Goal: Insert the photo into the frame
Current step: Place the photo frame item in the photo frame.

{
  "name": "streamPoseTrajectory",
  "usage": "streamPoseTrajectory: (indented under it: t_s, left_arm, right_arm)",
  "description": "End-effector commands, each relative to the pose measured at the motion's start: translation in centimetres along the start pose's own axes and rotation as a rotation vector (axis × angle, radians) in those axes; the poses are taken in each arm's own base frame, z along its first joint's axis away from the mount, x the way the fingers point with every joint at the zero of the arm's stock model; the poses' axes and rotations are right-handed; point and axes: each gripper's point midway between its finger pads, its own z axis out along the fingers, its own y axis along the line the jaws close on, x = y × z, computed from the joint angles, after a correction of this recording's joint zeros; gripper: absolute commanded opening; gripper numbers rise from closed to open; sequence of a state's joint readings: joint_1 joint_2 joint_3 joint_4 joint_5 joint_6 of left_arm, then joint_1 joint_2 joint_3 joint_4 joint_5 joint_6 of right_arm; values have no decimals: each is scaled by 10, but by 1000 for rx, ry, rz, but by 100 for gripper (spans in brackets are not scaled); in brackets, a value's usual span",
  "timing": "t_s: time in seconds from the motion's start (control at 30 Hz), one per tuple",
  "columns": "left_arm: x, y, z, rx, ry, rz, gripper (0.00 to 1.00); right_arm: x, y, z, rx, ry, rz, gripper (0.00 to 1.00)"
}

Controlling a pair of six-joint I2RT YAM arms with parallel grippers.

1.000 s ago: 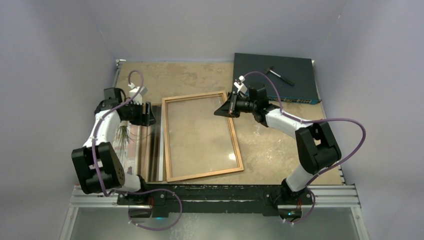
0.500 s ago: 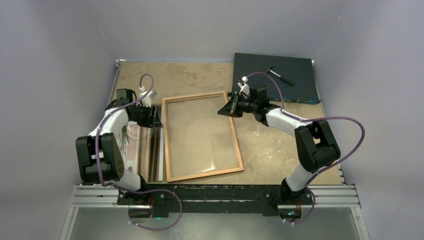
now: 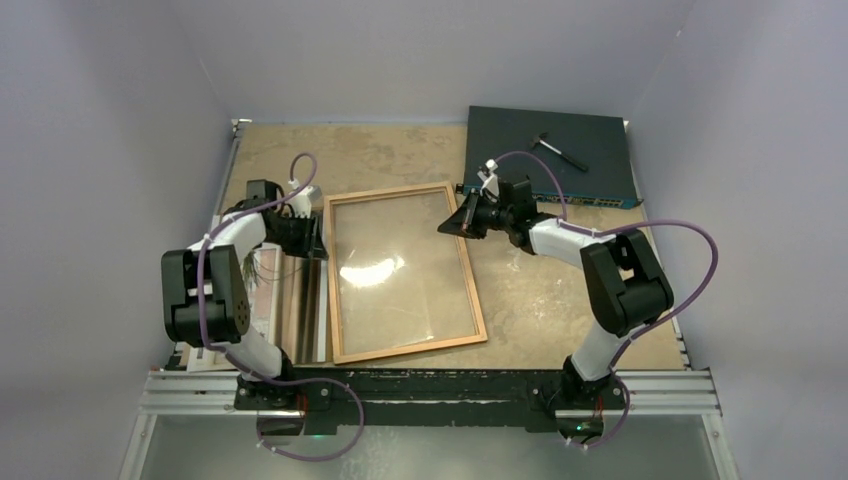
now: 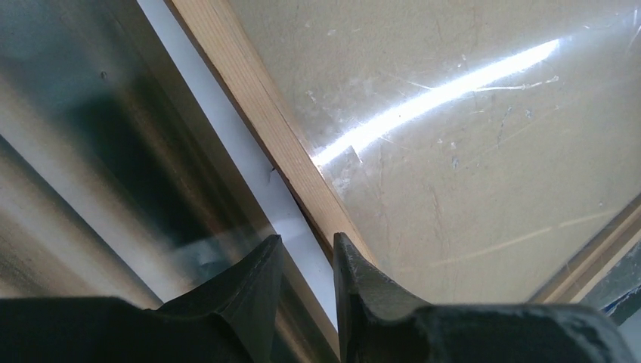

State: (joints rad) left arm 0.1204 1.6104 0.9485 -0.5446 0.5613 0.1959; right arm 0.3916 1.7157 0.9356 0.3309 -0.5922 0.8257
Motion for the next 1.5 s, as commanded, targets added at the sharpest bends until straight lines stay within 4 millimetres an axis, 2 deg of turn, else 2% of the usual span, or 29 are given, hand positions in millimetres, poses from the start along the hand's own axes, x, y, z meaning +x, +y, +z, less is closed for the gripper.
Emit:
streamPoseTrajectory:
  t_s: [0.0,0.43,0.9,1.33,1.47]
  left_arm:
    - [-15,1,4,-2,-35,3,27]
    - [-7,1,17,13,4,-9,15]
    - [-5,1,18,6,12,-4,6]
    - [-6,-1,17,9,14,6,3]
    - [-5,-2,18,13,18,4,2]
  right_arm:
    - [-4,6,3,-44,-27,-13,0]
    - [1,-3,6,-50,-34,19,0]
    - [5,-23,5,-20,-67,55,0]
    - [-3,-20,8,-32,-95,40,0]
    - [-8,-12,6,-64,-126,14,0]
